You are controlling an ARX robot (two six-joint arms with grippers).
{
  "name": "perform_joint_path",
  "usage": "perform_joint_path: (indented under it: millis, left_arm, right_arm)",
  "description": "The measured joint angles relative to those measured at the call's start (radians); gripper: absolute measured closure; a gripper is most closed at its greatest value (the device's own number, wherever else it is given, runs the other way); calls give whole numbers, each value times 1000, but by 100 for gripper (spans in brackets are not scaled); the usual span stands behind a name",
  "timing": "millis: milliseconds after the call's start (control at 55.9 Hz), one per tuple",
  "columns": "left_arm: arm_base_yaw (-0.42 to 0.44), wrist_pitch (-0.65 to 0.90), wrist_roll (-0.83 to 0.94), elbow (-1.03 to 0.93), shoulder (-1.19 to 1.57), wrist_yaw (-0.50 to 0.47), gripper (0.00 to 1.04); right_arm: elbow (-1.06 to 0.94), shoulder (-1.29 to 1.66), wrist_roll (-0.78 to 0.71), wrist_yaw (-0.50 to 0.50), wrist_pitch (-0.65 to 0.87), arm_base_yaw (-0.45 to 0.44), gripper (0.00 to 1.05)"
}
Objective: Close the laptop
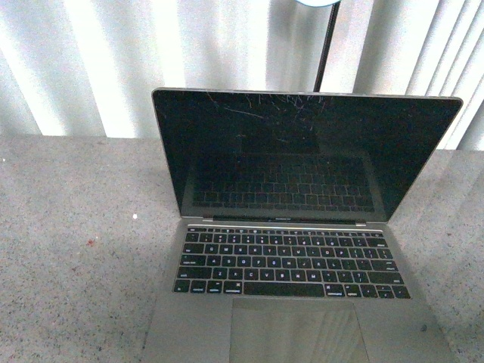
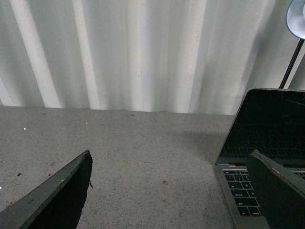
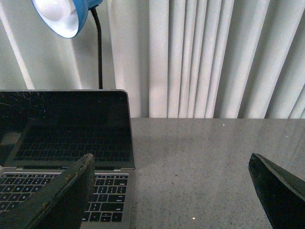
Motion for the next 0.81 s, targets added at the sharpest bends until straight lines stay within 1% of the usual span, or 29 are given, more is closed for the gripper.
perform_joint_path:
  millis: [376, 394, 411, 429, 447, 483, 519, 572, 590, 608, 644, 662, 698, 733, 751, 805]
  left_arm:
    - [0, 0, 0, 0, 0, 0, 7]
    - [-6, -6, -9, 2, 5, -16, 7]
    - [-22, -31, -26, 8, 16, -60, 7]
    - [-35, -62, -52, 18, 31, -98, 7]
    - [-39, -76, -60, 24, 41, -102, 7]
    - [-51, -107, -130, 51, 96, -91, 7]
    - [-66, -87, -145, 69, 142, -76, 7]
    - [-92, 10, -143, 95, 220, -46, 7]
    - [-103, 56, -134, 108, 256, -37, 7]
    - [-116, 103, -116, 124, 296, -42, 7]
    - [-158, 210, -61, 173, 406, -72, 7]
    - [-184, 277, -19, 203, 476, -79, 7]
    - [-223, 381, 23, 257, 600, -67, 7]
    - [-248, 435, 48, 288, 674, -69, 7]
    - [-264, 472, 67, 309, 725, -71, 7]
    - [-302, 543, 104, 365, 846, -70, 7]
  right_arm:
    - [2, 4, 8, 0, -6, 0, 7]
    - [17, 23, 32, 3, -51, -1, 7]
    - [30, 34, 39, 4, -84, -2, 7]
    - [60, 70, 71, 5, -148, -3, 7]
    - [87, 112, 108, 4, -208, -6, 7]
    - [124, 173, 137, -5, -272, -16, 7]
    - [146, 237, 153, -39, -278, -36, 7]
    - [169, 306, 145, -101, -231, -64, 7]
    - [172, 311, 143, -107, -226, -66, 7]
    - [186, 346, 127, -136, -190, -74, 7]
    - [220, 421, 70, -195, -98, -93, 7]
    - [243, 471, 15, -254, -39, -110, 7]
    - [297, 565, -55, -320, 40, -139, 7]
    - [349, 651, -121, -347, 89, -157, 7]
    - [361, 673, -128, -351, 99, -160, 7]
    - [430, 797, -212, -365, 147, -169, 7]
